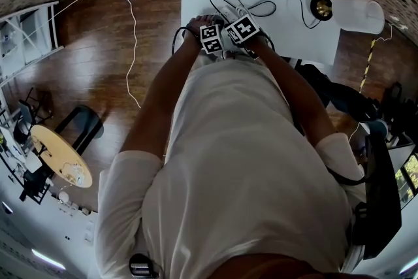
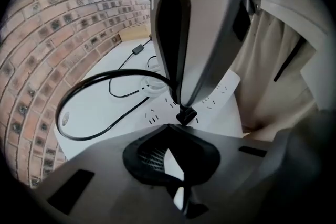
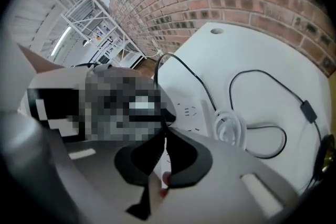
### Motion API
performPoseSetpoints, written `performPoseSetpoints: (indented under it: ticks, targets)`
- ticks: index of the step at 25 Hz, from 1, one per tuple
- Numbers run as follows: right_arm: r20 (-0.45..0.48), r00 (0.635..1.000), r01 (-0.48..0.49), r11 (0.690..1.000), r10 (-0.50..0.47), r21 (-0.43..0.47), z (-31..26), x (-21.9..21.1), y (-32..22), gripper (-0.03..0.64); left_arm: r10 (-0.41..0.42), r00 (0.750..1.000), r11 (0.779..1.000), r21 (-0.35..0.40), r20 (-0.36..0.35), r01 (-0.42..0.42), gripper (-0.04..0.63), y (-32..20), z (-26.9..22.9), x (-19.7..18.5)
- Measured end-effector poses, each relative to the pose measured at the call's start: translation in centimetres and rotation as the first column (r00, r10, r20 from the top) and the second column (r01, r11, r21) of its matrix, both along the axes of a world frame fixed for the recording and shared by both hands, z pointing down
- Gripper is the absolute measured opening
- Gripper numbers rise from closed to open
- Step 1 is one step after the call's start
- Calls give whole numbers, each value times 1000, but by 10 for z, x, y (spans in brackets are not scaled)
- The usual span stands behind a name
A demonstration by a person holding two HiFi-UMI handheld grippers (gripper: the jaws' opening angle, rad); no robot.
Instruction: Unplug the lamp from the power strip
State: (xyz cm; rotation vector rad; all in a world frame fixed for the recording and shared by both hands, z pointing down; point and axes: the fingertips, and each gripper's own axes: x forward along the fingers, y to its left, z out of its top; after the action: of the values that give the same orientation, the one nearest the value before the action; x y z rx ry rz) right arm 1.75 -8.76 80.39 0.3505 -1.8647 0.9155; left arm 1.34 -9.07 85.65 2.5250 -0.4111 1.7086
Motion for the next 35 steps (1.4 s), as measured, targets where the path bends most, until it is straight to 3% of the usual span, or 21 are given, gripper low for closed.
performPoseSetpoints:
  ticks: [3, 9, 12, 15, 21, 27, 35]
  targets:
    - [-20, 1000, -4, 1000, 4, -13, 0, -1, 0, 11, 23, 1000, 1000, -14, -10, -23, -12, 0, 2, -1]
    - [54, 999, -6, 988, -2, 152, -2, 9, 6, 9, 47, 999, 999, -16, -11, -47, -12, 1, 2, 4]
    - [-17, 1000, 24, 998, -23, 52, 1, 8, 4, 9, 63, 998, 998, -2, 16, -63, -12, 1, 0, 5]
    - [-35, 999, -9, 998, 6, -65, 1, 5, 0, 9, 69, 997, 998, 3, 26, -69, -12, 1, 0, 5]
    - [36, 996, -84, 996, 83, 7, -3, 12, 3, 8, 77, 997, 997, -8, 18, -77, -12, 1, 1, 5]
    - [29, 999, -42, 999, 42, -15, -3, 6, -1, 9, 66, 997, 998, 10, 34, -66, -14, 0, 0, 3]
    - [49, 988, -146, 989, 145, 4, -39, 44, -22, 12, 79, 996, 997, -4, 34, -79, -12, 3, -1, 2]
